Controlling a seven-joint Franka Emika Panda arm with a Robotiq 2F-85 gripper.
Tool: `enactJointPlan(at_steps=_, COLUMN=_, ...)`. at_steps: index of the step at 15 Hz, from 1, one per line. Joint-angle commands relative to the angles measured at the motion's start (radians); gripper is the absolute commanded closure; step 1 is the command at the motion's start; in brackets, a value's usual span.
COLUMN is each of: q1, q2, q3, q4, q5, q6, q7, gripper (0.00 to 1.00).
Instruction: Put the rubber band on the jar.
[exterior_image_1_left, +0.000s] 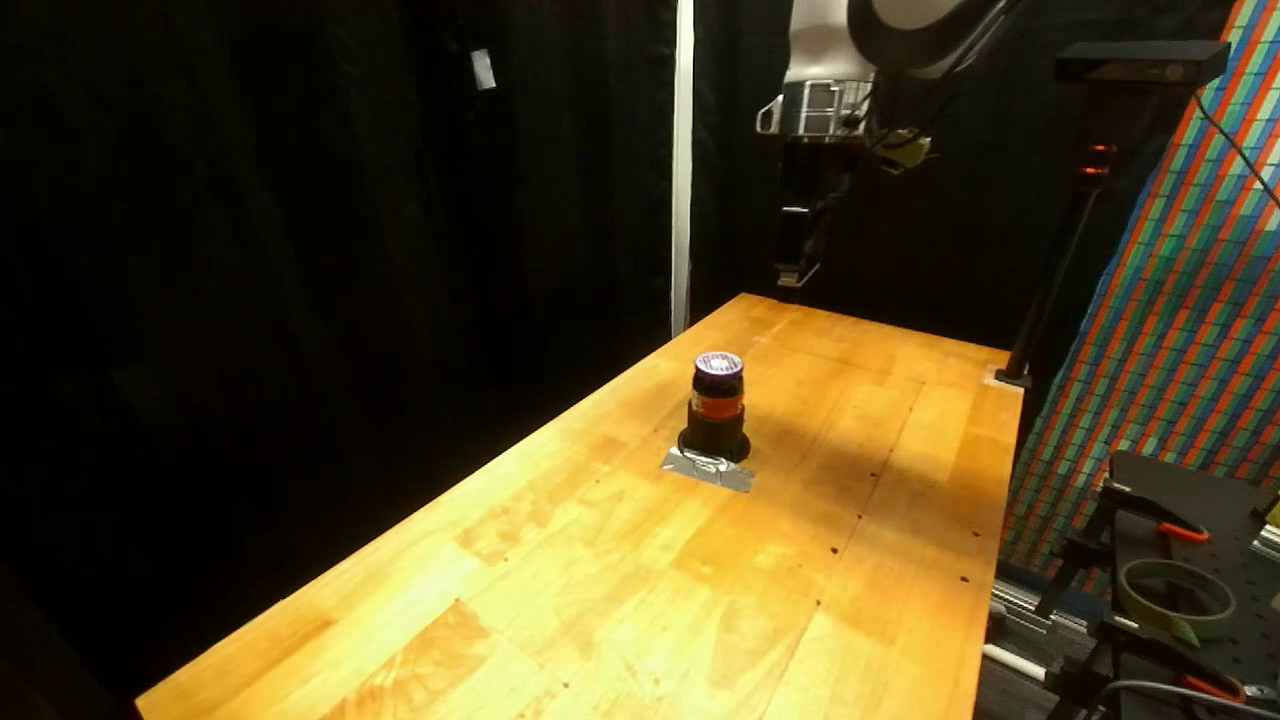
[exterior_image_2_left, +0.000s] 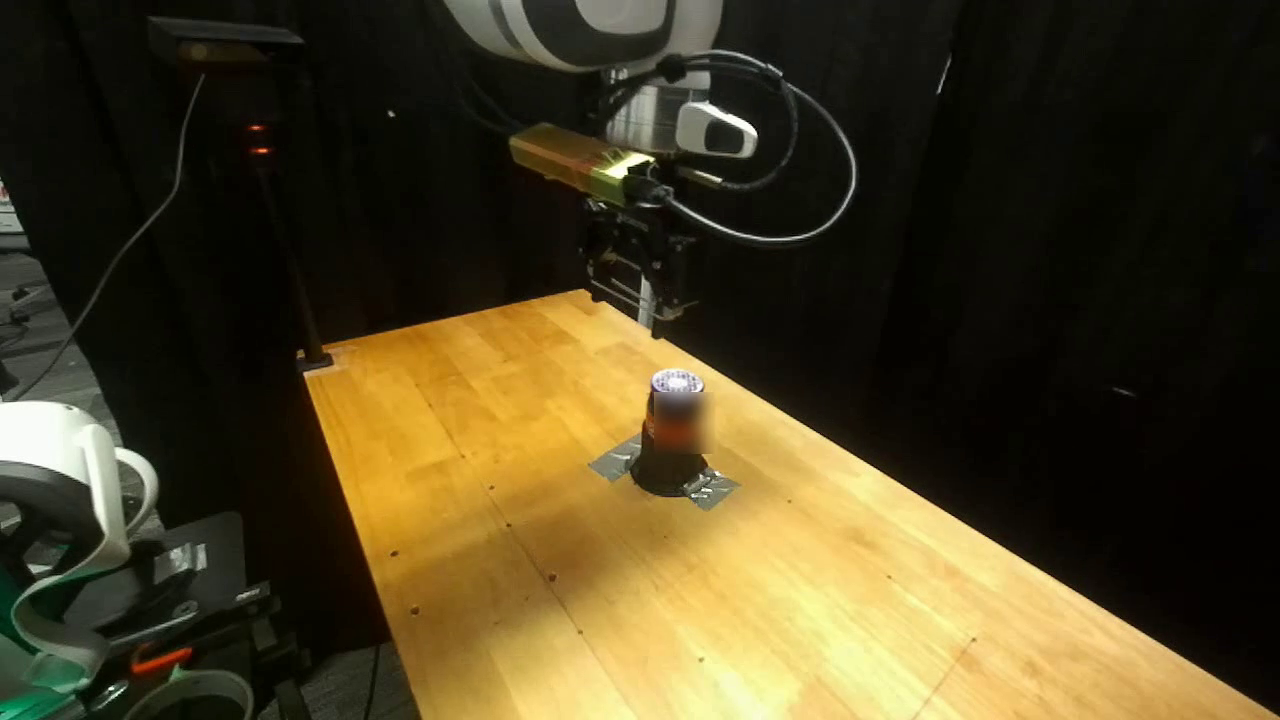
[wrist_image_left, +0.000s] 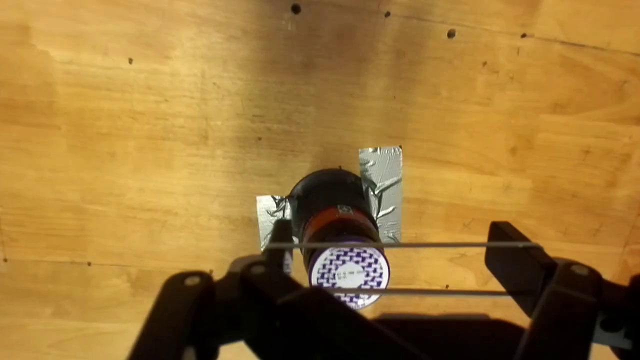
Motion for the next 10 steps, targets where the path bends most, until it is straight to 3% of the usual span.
enactJointPlan(at_steps=1, q1=-0.008, q2=0.218, q3=0.019, q4=0.252, q5=-0.023, q6=-0.009, q7=0.024, gripper=0.00)
enactJointPlan(at_steps=10, q1=-0.009, q2=0.609, q3=0.013, q4=0.709, q5=-0.054, q6=-0.127, q7=0.012, gripper=0.00)
